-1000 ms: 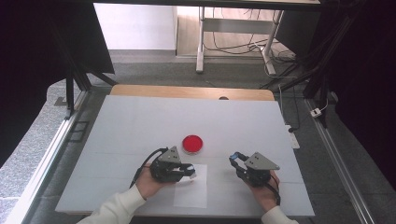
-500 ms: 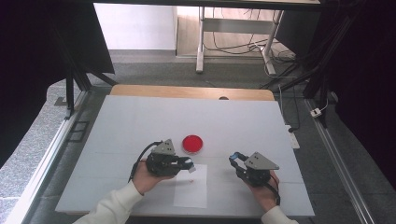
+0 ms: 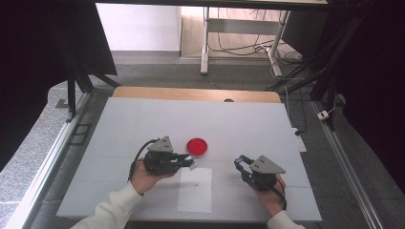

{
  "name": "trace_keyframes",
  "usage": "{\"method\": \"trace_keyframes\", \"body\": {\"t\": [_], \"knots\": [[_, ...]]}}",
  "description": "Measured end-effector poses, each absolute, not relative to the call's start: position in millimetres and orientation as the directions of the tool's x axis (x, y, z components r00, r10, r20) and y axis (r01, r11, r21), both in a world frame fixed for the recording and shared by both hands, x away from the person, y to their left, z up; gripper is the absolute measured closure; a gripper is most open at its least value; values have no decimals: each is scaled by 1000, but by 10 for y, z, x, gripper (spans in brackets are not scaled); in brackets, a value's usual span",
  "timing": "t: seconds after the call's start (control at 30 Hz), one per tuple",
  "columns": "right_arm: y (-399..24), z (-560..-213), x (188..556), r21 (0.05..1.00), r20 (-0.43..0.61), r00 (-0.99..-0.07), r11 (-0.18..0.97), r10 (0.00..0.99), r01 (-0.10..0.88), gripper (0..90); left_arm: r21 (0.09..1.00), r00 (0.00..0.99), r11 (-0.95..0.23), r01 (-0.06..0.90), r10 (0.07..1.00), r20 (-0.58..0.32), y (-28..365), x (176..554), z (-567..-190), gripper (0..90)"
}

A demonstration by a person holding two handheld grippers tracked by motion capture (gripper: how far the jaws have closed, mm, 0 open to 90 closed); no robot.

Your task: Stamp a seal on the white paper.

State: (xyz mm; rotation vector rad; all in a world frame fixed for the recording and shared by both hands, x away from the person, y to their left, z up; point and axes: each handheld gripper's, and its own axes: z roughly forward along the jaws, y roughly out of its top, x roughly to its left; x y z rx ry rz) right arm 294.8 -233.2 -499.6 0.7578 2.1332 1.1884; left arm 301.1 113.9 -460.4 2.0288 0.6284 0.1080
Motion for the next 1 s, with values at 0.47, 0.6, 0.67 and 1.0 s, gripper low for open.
{"method": "trace_keyframes", "body": {"t": [0.47,0.6,0.67,1.0], "knots": [[-2321,-5011,2963,871,-208,-673,447,710,202,643,857,830,-322,402,524,-192,1282,3140,-4571,753],[-2317,-5018,2969,871,-207,-674,447,709,203,643,865,828,-306,398,525,-195,1298,3158,-4539,753],[-2314,-5021,2970,869,-209,-674,451,708,204,643,869,828,-298,395,526,-195,1302,3163,-4528,753],[-2310,-5026,2963,870,-206,-676,449,707,205,643,873,833,-294,390,516,-198,1300,3153,-4518,752]]}}
